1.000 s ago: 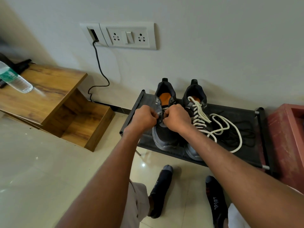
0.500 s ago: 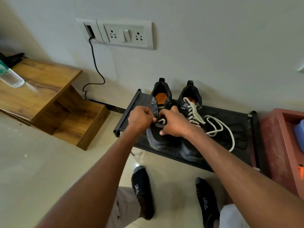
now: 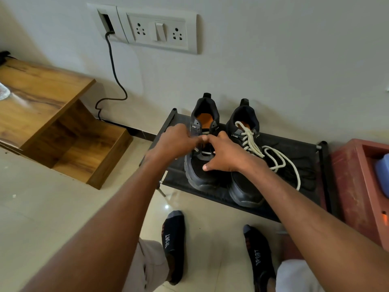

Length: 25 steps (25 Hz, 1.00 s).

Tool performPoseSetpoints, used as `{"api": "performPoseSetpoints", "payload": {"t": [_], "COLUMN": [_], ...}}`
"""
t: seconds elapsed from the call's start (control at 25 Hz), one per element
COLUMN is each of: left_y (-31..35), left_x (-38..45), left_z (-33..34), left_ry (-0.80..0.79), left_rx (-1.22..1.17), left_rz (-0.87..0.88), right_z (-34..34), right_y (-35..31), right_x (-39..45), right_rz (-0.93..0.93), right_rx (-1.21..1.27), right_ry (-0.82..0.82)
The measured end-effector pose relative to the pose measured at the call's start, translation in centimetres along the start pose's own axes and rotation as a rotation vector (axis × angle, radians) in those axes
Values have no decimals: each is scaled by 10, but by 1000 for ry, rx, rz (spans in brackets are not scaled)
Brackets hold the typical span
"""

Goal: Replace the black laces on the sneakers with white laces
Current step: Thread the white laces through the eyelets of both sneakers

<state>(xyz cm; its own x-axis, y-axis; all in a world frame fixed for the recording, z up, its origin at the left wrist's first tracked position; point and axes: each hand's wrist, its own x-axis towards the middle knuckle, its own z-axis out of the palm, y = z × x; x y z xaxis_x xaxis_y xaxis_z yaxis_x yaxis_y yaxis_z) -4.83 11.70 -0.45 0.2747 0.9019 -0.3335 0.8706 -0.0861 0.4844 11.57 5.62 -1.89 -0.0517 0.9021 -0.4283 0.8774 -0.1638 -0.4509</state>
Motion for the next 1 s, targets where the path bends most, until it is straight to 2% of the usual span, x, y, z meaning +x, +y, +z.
{"api": "performPoseSetpoints", "payload": {"t": [0.08,0.2,0.4,0.48,0.56,0.6,0.64,0.68,0.76,0.84,0.92,1.0], "left_y": [3,7,9,9,9,7,5,4,-4,-7,-6,-2], "left_x": [5,10,-1,-12,-20,-20,-19,-16,-6,-2,0,1], "left_z": [9,8,-18,-35,-51,-54,-52,-46,-25,-4,8,10], "left_ry": [-60,-59,7,109,118,88,85,138,248,119,-31,-50], "left_rx": [80,163,-21,-336,-986,-1226,-1284,-1136,-474,-26,178,277], "left_rz": [31,63,35,46,87,85,69,44,73,107,78,98], "right_z": [0,9,7,5,4,4,4,4,5,6,6,6], "right_y": [0,0,4,4,4,4,4,3,3,2,3,3], "right_x": [0,-2,1,0,-2,-3,-3,-3,-3,-3,-2,-2], "right_rz": [9,1,13,15,12,11,12,14,14,16,20,20], "right_rx": [22,-93,-84,-61,-49,-54,-61,-69,-81,-83,-86,-90], "right_ry": [-15,76,66,65,72,75,79,84,97,104,100,99]}}
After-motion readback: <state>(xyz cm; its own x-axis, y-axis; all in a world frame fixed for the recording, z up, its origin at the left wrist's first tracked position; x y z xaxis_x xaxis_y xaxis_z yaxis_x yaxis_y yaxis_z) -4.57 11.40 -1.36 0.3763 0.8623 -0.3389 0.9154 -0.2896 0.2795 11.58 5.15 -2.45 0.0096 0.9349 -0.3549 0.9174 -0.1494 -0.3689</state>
